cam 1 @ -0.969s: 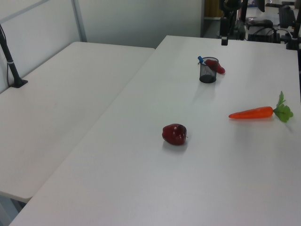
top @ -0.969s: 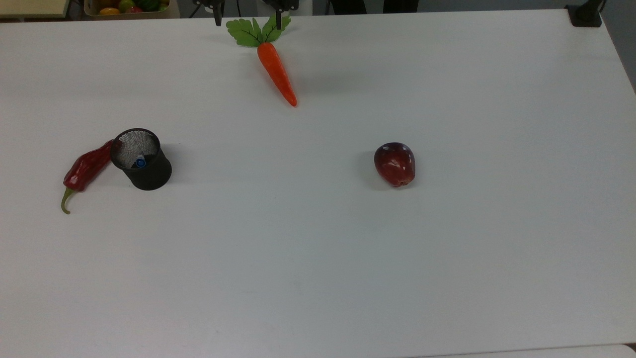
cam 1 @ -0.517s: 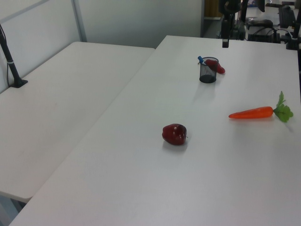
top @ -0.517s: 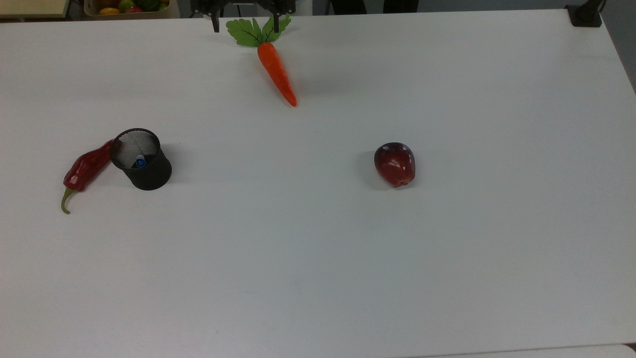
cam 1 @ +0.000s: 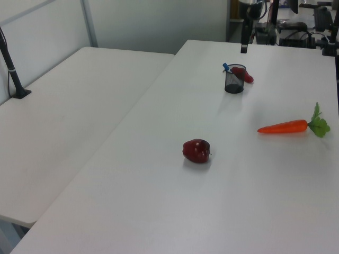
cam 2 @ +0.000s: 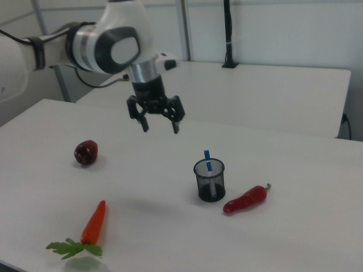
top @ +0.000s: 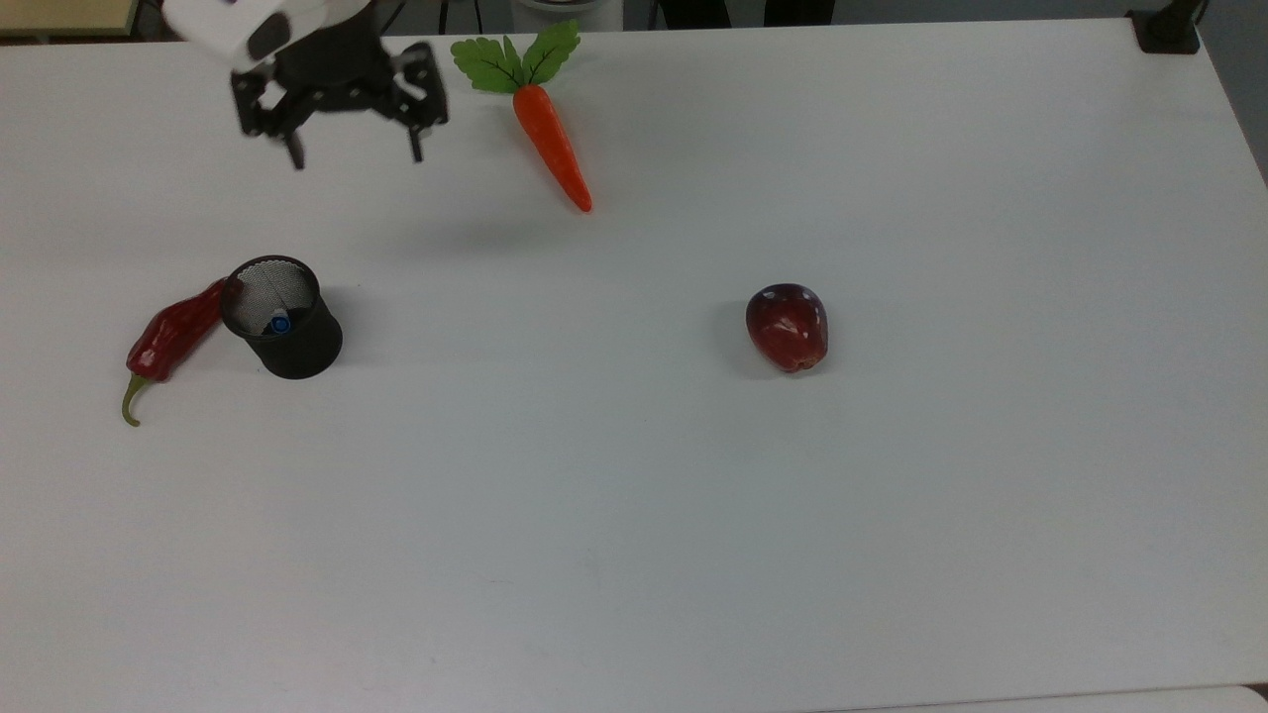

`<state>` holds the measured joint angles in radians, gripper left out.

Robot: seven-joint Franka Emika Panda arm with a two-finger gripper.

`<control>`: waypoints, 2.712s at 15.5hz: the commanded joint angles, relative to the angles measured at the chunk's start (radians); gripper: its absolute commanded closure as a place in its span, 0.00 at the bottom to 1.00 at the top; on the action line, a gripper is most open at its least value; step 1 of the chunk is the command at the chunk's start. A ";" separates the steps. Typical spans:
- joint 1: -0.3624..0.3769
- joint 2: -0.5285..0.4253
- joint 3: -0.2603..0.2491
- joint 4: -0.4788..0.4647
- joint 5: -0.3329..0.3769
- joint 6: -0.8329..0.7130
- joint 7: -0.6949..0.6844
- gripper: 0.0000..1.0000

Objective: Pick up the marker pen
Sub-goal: 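Move the open gripper down over the black mesh pen cup, then close the gripper on the blue-capped marker pen in the cup, then lift the marker pen up out of the pen cup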

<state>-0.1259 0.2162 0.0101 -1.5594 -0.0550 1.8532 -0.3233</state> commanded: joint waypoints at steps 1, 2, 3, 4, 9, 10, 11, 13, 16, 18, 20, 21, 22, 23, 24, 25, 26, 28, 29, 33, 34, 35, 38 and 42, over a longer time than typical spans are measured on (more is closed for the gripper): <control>-0.046 0.104 -0.002 0.045 0.004 0.127 -0.101 0.00; -0.058 0.126 -0.002 0.047 0.004 0.167 -0.108 0.01; -0.063 0.146 -0.002 0.045 0.003 0.202 -0.111 0.03; -0.067 0.166 -0.002 0.045 0.003 0.231 -0.118 0.04; -0.093 0.227 -0.002 0.045 0.004 0.372 -0.117 0.22; -0.095 0.232 -0.002 0.045 0.004 0.395 -0.109 0.26; -0.095 0.238 -0.002 0.045 0.004 0.412 -0.108 0.30; -0.093 0.247 -0.002 0.045 0.004 0.422 -0.105 0.45; -0.093 0.252 -0.002 0.044 0.004 0.422 -0.112 0.59; -0.093 0.252 -0.002 0.044 0.004 0.422 -0.117 0.66; -0.093 0.250 -0.002 0.044 0.003 0.422 -0.120 0.72; -0.093 0.250 -0.002 0.044 0.003 0.420 -0.120 0.76; -0.093 0.249 -0.002 0.044 0.003 0.420 -0.120 0.81; -0.095 0.247 -0.002 0.044 0.003 0.420 -0.120 0.84; -0.095 0.246 -0.002 0.044 0.003 0.420 -0.120 0.86; -0.095 0.244 -0.002 0.044 0.003 0.420 -0.119 0.89; -0.097 0.243 -0.002 0.044 0.004 0.419 -0.119 0.91; -0.100 0.238 -0.002 0.044 0.004 0.417 -0.117 0.93; -0.103 0.236 -0.002 0.044 0.006 0.414 -0.117 0.95; -0.110 0.210 -0.002 0.045 0.014 0.406 -0.114 0.96; -0.110 0.195 -0.002 0.045 0.020 0.405 -0.114 0.96; -0.112 0.178 -0.002 0.044 0.021 0.402 -0.112 0.96; -0.123 0.128 -0.001 0.047 0.030 0.365 -0.111 0.96; -0.123 0.049 0.002 0.048 0.073 0.359 -0.103 0.96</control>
<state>-0.2473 0.3441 0.0092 -1.4915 -0.0325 2.2475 -0.4234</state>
